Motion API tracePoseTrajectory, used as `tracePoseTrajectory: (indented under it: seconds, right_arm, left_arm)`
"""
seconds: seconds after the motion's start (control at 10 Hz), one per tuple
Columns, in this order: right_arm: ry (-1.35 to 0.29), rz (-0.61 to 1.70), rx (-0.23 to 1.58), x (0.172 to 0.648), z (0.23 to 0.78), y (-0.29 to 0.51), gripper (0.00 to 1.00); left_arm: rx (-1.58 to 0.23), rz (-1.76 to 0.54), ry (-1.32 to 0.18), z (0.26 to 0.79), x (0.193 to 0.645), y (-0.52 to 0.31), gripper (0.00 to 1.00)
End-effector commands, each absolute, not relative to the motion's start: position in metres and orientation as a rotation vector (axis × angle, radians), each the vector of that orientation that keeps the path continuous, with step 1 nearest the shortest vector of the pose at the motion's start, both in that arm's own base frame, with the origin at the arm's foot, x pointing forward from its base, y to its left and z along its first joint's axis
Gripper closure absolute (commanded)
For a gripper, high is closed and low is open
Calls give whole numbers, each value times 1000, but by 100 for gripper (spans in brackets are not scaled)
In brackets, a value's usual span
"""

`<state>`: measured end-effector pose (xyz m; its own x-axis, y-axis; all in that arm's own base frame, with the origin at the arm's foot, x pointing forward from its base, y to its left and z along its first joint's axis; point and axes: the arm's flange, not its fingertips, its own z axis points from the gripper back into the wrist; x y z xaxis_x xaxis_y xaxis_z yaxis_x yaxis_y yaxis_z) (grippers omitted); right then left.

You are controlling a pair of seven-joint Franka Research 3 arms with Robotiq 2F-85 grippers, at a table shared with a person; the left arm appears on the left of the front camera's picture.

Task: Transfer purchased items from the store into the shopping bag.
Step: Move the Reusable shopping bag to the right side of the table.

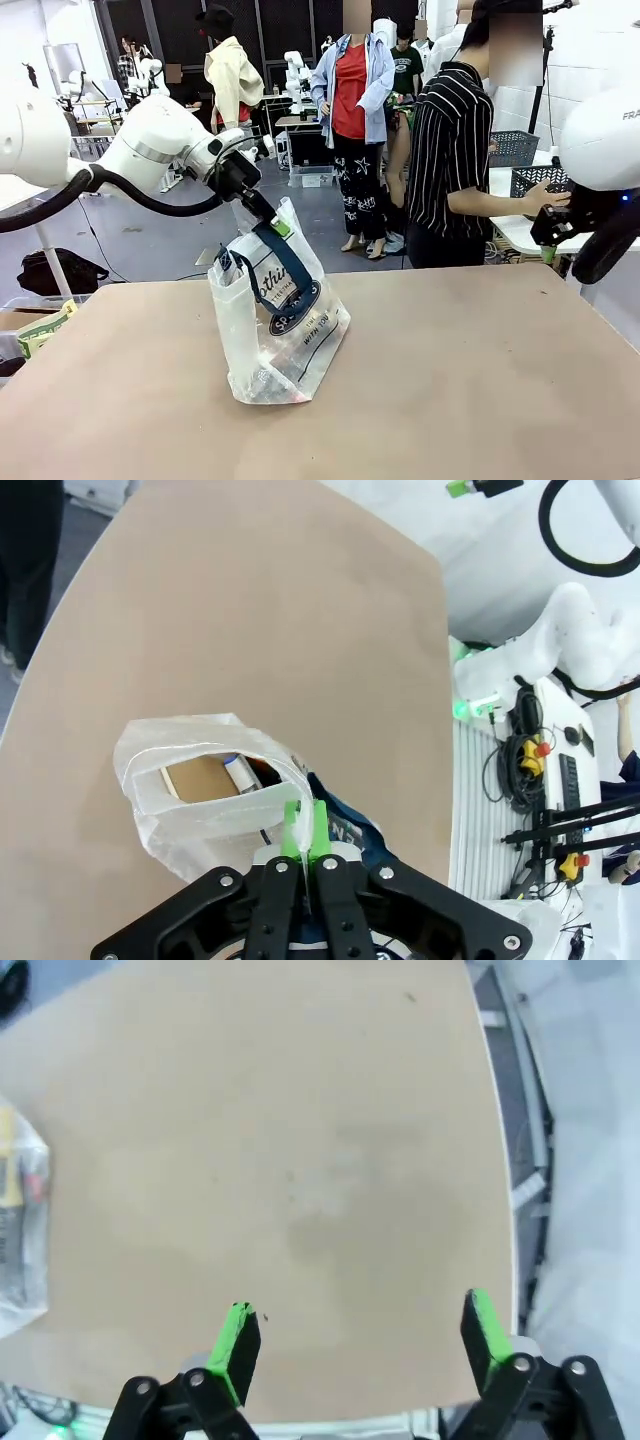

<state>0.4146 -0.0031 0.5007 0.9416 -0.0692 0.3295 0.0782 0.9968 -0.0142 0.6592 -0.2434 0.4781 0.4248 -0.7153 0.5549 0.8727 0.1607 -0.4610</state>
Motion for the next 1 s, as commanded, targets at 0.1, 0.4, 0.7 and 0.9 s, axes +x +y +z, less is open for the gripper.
tracePoseTrajectory:
  seconds: [0.1, 0.4, 0.7, 0.9]
  right_arm:
    - [-335, -75, -27, 415, 501, -3, 0]
    - [-335, -75, -27, 415, 501, -3, 0]
    - [-335, -75, -27, 415, 501, -3, 0]
    - [-335, -75, -27, 415, 501, -3, 0]
  left_arm:
    - [-675, -1173, -250, 499, 649, -247, 100]
    - [-542, -1116, -243, 544, 637, -223, 100]
    - [-403, -971, -260, 587, 616, -160, 100]
    - [-379, -823, -228, 608, 602, -103, 100]
